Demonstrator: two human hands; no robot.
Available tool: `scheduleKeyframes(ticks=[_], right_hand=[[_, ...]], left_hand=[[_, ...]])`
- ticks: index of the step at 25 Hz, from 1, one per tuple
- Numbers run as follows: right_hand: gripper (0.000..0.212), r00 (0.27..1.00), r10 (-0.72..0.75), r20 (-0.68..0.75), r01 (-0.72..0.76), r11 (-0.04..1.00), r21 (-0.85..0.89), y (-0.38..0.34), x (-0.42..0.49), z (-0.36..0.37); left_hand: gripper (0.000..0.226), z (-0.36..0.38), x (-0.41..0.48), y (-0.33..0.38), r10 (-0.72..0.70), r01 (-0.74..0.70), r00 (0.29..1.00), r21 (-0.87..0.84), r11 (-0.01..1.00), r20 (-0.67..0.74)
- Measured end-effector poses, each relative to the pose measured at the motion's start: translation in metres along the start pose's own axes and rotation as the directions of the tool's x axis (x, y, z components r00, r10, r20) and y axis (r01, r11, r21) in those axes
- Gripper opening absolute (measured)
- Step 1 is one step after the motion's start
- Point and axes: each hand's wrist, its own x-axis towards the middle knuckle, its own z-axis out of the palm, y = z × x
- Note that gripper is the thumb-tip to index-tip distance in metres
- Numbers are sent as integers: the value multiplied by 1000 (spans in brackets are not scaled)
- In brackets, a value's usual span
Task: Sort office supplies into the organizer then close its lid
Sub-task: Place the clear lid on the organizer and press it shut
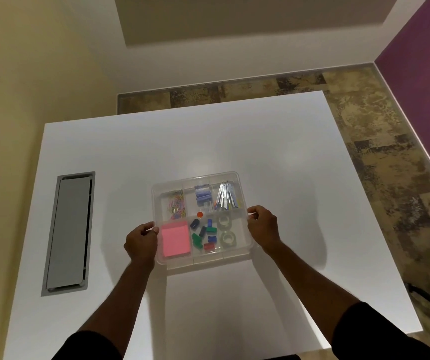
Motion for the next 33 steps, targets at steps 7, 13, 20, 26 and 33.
scheduleKeyframes(ticks=[7,13,20,26,33], right_hand=[[61,898,-439,-16,400,833,-382,0,-18,14],[113,771,-575,275,619,572,-538,9,-11,36],[107,759,-617,210,611,564,-555,16,-14,47],[103,738,-639,215,637,555,-534,17,-12,47],[99,735,-633,243,639,528,-560,-8,7,40]], left_hand=[[70,18,-21,3,347,-343,937,323,882,45],[98,43,-18,-18,538,-610,786,527,592,306],[98,53,-21,-35,611,-630,748,564,533,259],[100,55,-23,-36,605,-628,750,577,522,269],[103,50,4,2,645,-680,706,534,503,291]])
